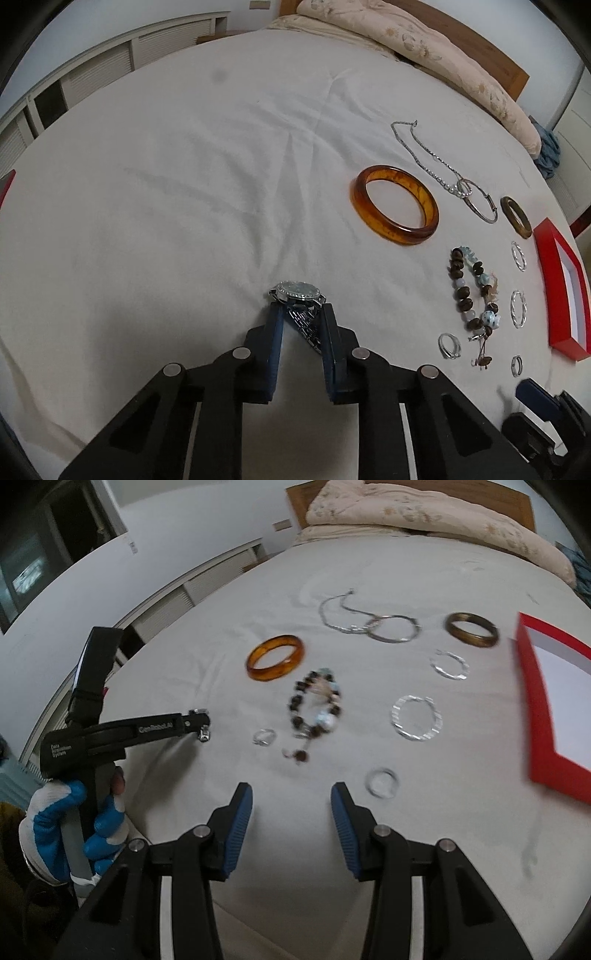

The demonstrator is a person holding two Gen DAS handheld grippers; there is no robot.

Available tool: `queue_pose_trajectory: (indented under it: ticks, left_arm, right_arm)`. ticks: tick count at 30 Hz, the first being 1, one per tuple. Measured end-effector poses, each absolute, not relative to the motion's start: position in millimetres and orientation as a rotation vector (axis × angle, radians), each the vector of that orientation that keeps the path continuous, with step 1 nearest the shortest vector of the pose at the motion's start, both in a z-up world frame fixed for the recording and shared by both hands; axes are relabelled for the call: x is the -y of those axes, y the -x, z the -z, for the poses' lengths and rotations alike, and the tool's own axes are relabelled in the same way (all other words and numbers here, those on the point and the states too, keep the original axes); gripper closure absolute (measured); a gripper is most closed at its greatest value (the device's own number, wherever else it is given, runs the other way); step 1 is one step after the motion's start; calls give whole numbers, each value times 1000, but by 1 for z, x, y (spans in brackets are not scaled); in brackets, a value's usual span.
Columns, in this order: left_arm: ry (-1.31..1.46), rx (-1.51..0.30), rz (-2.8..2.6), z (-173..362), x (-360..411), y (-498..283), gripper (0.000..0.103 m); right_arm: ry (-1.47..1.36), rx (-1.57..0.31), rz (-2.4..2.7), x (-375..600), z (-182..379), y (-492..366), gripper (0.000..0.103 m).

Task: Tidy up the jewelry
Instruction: 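Grasp the silver watch with the left tool while the right tool grasps a small silver ring, then carry the watch and ring into the red box and open both tools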

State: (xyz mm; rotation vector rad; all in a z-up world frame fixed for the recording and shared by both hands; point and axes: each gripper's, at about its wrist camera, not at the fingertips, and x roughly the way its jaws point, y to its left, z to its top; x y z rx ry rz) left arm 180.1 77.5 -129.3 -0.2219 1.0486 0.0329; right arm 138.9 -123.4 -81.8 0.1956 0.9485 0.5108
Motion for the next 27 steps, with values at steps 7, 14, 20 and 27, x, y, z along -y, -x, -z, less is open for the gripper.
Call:
queue_pose_trajectory:
  ticks: [7,14,20,27]
  left_arm:
    - [260,-1028,2,124,-90,-178,88]
    - [281,-1000,31,119,-98,-179,89]
    - [278,-976,50,114,-100,-179,90]
    - [255,-961,57,108,-96,-177,99]
  right_arm:
    - [-160,-943,-583,93,83,-166,66]
    - [-116,-973,-582,73,95,-187,69]
    - [-71,-994,-555,64,105,-196,81]
    - [-48,-995,-562,63,103,-197,85]
